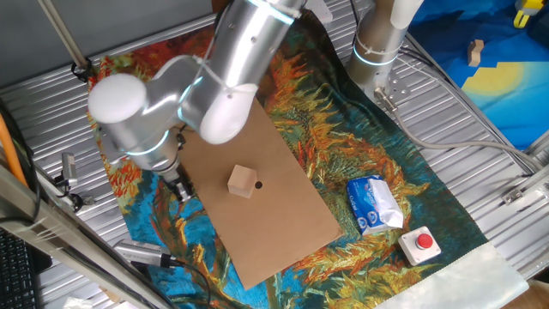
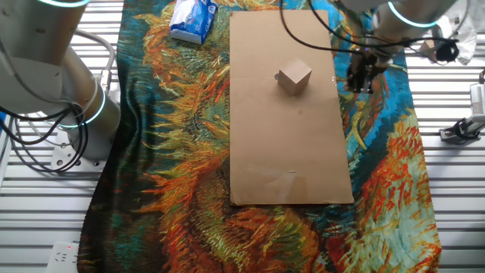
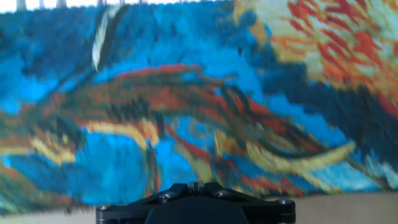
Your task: Use the gripper to push the small block from left to right
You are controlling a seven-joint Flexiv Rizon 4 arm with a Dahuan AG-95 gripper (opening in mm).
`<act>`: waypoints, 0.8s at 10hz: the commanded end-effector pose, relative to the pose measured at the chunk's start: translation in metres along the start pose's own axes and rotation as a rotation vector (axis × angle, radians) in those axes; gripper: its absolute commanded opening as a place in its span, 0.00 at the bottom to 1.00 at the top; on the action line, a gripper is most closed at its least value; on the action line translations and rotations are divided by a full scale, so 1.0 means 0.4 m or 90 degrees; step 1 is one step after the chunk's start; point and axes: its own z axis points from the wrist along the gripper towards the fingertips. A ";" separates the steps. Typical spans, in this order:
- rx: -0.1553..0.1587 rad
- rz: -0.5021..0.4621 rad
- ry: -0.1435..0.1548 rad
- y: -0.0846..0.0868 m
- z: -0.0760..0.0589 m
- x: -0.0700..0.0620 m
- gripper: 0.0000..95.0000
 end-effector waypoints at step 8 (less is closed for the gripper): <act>0.044 -0.027 0.002 -0.019 -0.015 0.032 0.00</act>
